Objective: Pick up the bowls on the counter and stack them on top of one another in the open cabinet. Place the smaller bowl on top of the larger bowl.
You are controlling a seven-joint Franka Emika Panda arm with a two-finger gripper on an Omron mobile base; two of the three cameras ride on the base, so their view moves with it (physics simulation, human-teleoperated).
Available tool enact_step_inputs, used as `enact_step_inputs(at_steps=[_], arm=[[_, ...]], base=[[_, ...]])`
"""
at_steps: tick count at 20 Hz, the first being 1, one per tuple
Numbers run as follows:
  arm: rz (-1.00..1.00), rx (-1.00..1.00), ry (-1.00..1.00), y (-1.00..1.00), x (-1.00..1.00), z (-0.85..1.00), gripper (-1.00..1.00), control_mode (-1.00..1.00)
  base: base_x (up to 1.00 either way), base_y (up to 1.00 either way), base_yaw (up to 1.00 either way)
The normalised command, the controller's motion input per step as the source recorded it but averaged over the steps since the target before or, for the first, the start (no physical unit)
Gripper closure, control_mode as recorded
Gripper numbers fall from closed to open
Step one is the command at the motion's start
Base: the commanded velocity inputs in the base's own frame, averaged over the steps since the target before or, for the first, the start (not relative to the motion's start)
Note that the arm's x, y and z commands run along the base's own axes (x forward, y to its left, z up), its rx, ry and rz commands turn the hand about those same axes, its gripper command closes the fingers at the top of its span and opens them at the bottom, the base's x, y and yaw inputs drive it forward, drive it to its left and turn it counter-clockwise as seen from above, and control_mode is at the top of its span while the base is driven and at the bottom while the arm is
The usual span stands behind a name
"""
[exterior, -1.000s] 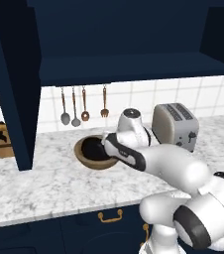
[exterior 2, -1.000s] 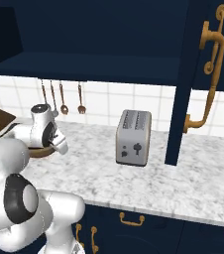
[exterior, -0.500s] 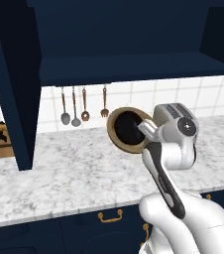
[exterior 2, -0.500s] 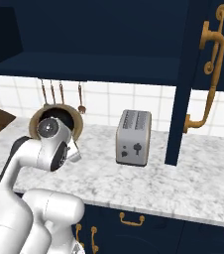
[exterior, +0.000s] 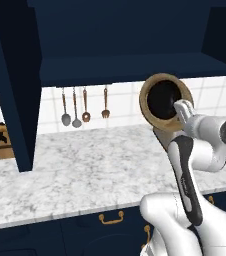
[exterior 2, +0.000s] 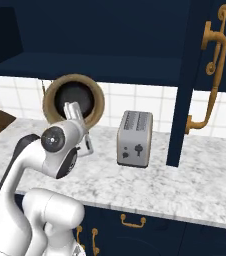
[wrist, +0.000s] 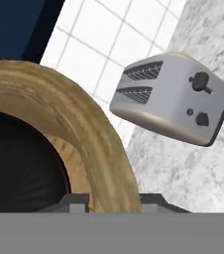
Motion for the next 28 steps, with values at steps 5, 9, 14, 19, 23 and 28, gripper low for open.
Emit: enact_step_inputs(at_steps=[5,9,14,19,23,28], arm=[[-0.04,0.06,-0.15,-0.03,0.04,1.0,1.0,-1.0],[0.0,-0.02,0.14,0.22,0.49,1.0,1.0,-1.0],[0.01,0.0,0.22,0.09,0.22,0.98,1.0,-1.0],[0.0,0.18,0.08,-0.08,0.04,0.07,1.0,-1.0],[-0.01,0.34,0.24,-0.04,0.25,-0.01,1.0,-1.0],[0.0,0.1,0.01,0.2,0.25,-0.04,1.0,-1.0]], base=[[0.0,0.0,0.0],[0.0,0.0,0.0],[0.0,0.0,0.0],[0.0,0.0,0.0],[0.0,0.0,0.0],[0.0,0.0,0.0]])
